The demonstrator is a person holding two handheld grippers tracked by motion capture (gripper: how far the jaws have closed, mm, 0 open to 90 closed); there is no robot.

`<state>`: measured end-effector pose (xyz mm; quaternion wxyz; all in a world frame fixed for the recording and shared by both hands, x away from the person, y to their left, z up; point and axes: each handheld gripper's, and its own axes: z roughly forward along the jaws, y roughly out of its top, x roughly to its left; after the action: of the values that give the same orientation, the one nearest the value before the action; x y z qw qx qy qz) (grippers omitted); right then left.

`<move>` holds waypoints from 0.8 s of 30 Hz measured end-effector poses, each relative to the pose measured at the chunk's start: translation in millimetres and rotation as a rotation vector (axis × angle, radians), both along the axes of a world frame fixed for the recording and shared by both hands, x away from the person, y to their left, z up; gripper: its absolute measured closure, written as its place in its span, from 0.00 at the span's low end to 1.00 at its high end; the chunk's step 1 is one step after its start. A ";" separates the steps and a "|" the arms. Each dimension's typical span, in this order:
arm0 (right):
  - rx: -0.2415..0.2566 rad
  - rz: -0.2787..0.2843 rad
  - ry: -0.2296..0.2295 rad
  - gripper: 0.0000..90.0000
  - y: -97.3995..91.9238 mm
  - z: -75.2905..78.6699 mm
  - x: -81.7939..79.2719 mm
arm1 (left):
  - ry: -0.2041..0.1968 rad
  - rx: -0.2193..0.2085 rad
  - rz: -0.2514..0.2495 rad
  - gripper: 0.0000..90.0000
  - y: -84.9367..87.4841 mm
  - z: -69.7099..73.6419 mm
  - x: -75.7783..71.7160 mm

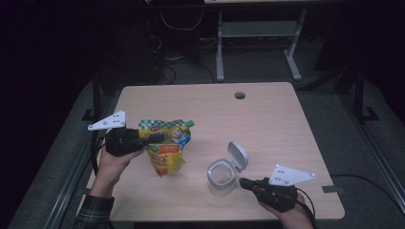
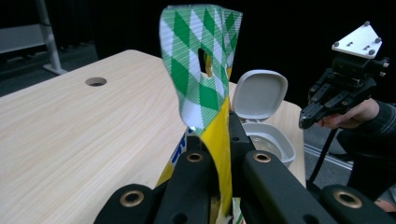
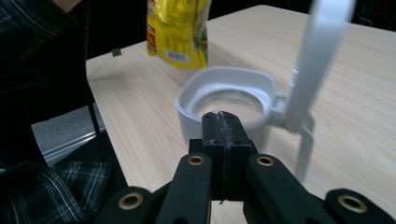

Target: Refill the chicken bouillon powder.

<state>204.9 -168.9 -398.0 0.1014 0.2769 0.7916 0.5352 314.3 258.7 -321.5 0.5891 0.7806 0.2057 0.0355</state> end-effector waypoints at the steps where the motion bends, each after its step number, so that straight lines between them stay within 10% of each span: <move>1: -0.003 0.000 -0.003 0.99 3.8 1.9 0.0 | -0.003 0.002 -0.005 1.00 -0.7 0.5 -0.5; 24: -0.042 -0.022 -0.032 1.00 82.9 18.6 33.8 | 0.006 -0.039 -0.069 1.00 -5.7 9.7 -7.5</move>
<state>238.6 -86.0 -379.3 0.1257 0.2750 0.7978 0.5216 306.8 253.0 -311.9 0.6044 0.7757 0.1811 0.0090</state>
